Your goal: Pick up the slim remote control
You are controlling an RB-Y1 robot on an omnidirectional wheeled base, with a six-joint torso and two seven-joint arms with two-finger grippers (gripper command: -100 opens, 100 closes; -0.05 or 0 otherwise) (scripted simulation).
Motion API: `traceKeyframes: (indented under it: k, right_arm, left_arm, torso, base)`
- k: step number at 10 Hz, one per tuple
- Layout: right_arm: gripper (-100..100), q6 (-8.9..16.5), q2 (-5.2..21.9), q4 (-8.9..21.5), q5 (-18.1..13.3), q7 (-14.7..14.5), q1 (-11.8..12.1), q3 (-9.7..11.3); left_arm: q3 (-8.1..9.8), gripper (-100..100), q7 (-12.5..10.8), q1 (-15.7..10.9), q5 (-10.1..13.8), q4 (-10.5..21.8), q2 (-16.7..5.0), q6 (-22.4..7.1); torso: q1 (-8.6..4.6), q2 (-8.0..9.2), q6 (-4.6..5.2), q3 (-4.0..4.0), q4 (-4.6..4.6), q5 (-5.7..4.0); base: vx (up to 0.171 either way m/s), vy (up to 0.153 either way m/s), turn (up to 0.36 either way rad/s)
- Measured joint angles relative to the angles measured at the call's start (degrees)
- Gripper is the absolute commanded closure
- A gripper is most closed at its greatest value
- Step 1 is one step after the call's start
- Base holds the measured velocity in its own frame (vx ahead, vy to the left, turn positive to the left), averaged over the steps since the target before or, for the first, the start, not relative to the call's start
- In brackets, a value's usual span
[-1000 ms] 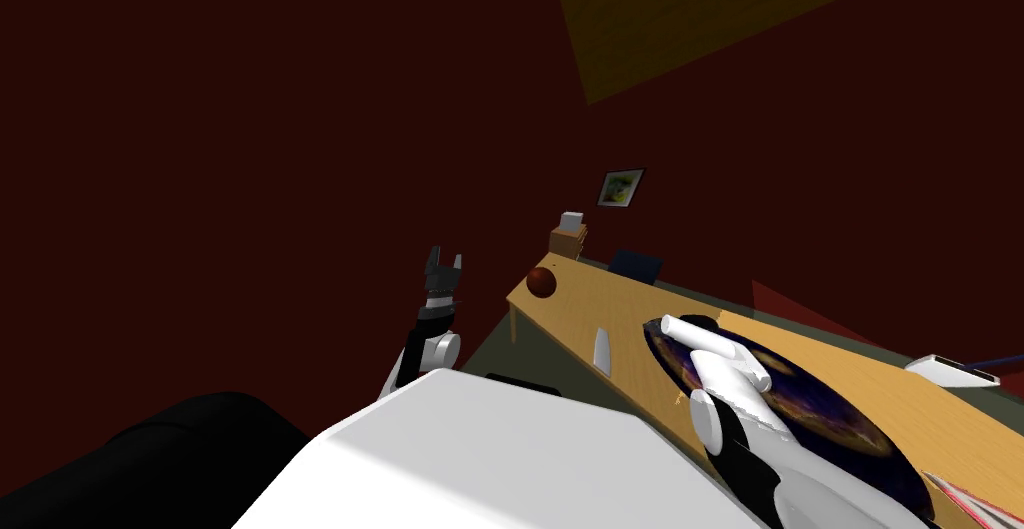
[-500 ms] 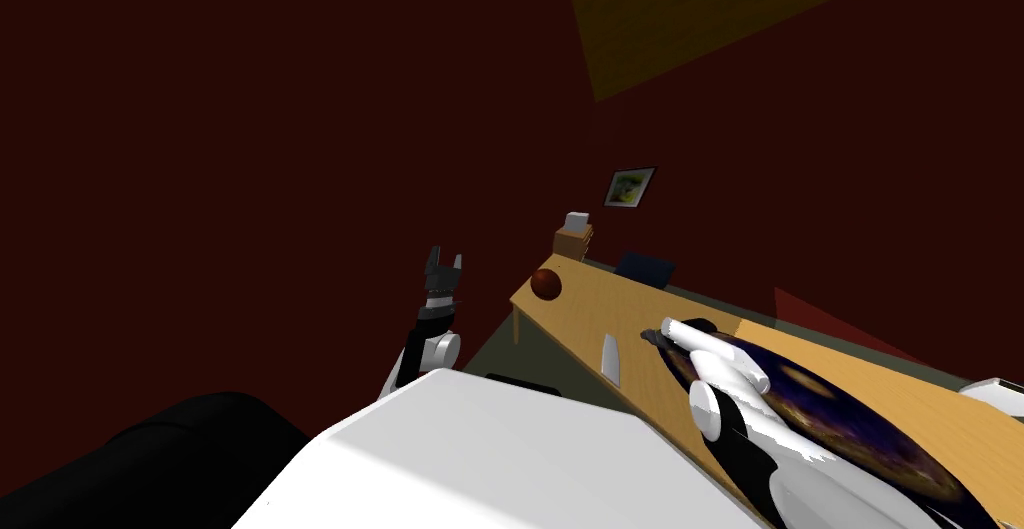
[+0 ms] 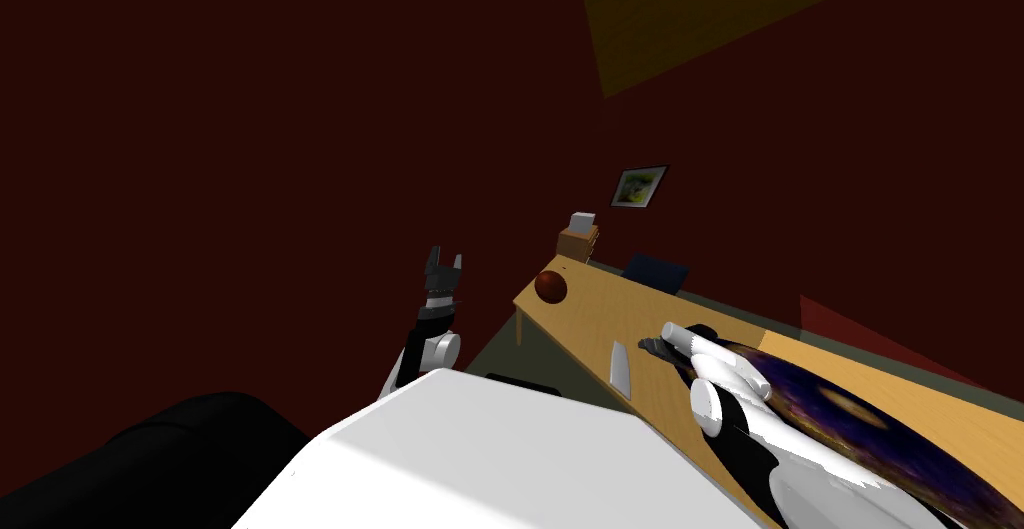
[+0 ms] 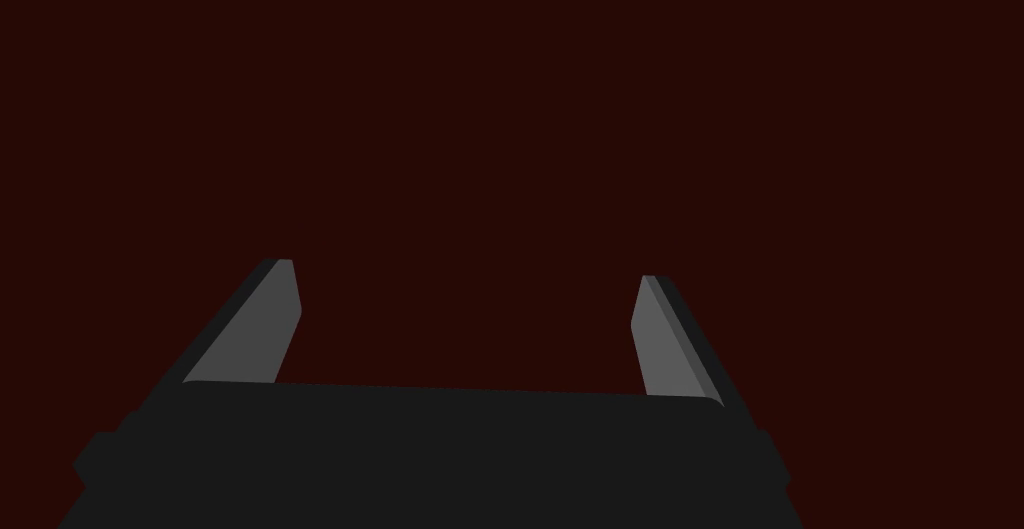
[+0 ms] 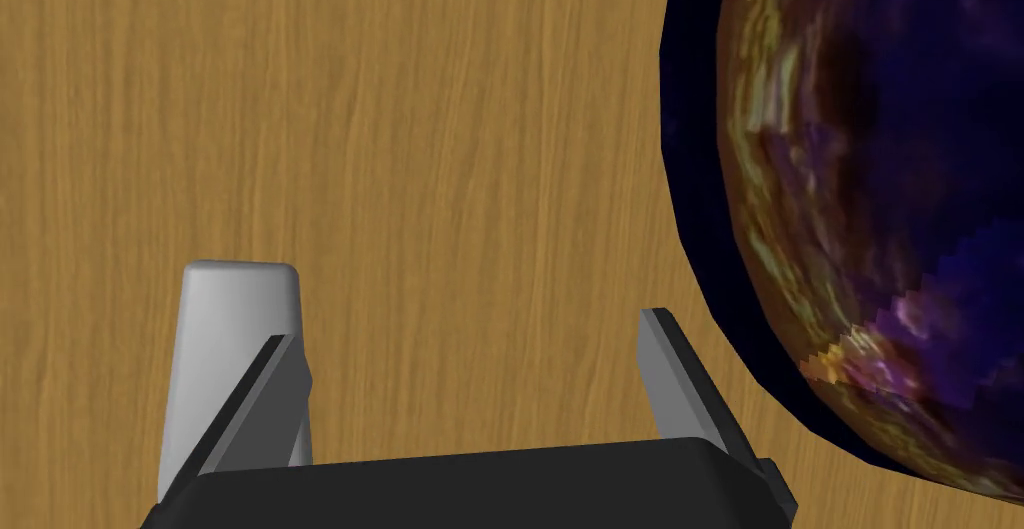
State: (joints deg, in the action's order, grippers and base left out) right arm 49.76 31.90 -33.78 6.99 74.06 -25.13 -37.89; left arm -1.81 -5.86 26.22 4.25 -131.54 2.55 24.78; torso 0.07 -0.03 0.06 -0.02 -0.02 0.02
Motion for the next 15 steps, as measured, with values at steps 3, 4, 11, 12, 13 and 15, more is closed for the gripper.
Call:
traceKeyframes:
  k: [3,4,11,12,13,15]
  right_arm:
    - [-100,2.1,-0.2,1.8,0.4,1.7,0.2,-0.5]
    - [-100,2.1,0.6,4.5,0.9,2.0,-0.3,-0.9]
    - [-100,8.1,-0.2,10.1,2.2,7.4,0.4,-2.0]
    - [-100,7.9,0.2,11.2,2.2,7.5,-0.1,-2.0]
    - [-100,8.4,0.1,11.2,2.4,7.8,0.2,-2.1]
    - [-100,8.9,0.1,11.8,2.5,8.1,0.2,-2.2]
  left_arm:
    - [0.00,0,0.0,0.0,0.0,0.0,0.0,0.0]
    - [0.00,0,0.0,0.0,0.0,0.0,0.0,0.0]
    - [0.00,0,0.0,0.0,0.0,0.0,0.0,0.0]
    - [0.00,0,0.0,0.0,0.0,0.0,0.0,0.0]
    - [0.00,0,0.0,0.0,0.0,0.0,0.0,0.0]
    - [0.00,0,0.0,0.0,0.0,0.0,0.0,0.0]
  torso:
    - [-0.01,0.01,0.01,0.01,0.01,0.00]
    - [0.02,-0.01,-0.02,0.00,0.00,0.00]
    - [-0.01,-0.01,0.00,0.00,0.00,0.00]
    - [-0.03,0.04,0.01,0.02,0.01,0.00]
    - [-0.03,0.04,0.00,0.03,0.01,-0.01]
    - [-0.03,0.06,0.01,0.03,0.02,0.00]
  base:
    - [0.019,0.015,0.035]
    - [0.047,0.033,0.123]
    - [0.028,0.013,0.045]
    - [0.008,0.003,0.041]
    - [0.010,0.003,0.020]
    - [0.004,0.002,0.013]
